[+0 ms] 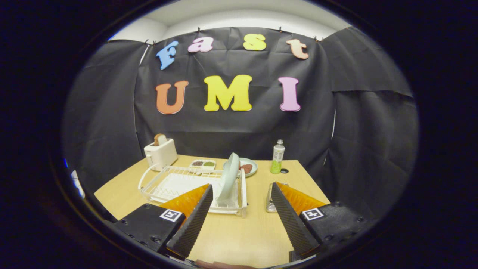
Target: Take the plate from the dish rack, then take the spoon from the basket and place it into the plate.
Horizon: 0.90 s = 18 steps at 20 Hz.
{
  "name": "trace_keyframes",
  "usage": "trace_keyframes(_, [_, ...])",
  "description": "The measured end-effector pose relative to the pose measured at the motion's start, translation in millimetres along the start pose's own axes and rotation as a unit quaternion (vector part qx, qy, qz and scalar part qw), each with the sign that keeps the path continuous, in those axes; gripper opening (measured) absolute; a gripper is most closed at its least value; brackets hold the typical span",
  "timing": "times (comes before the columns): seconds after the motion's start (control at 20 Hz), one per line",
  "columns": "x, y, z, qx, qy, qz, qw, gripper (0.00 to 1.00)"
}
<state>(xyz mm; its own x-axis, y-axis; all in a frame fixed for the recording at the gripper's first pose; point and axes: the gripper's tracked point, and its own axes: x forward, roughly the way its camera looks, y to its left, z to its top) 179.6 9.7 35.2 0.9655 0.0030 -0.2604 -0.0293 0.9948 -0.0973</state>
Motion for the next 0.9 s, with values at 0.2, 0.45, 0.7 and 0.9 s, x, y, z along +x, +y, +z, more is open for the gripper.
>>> trace_keyframes(0.2, [77, 2, 32, -0.011, 0.075, -0.030, 0.997, 1.00])
trace_keyframes(0.45, [162, 21, 44, 0.006, 0.171, -0.035, 0.985, 1.00])
trace_keyframes(0.7, [207, 10, 44, -0.027, 0.260, -0.126, 0.957, 1.00])
trace_keyframes(0.9, [214, 8, 47, -0.094, 0.303, -0.180, 0.931, 0.94])
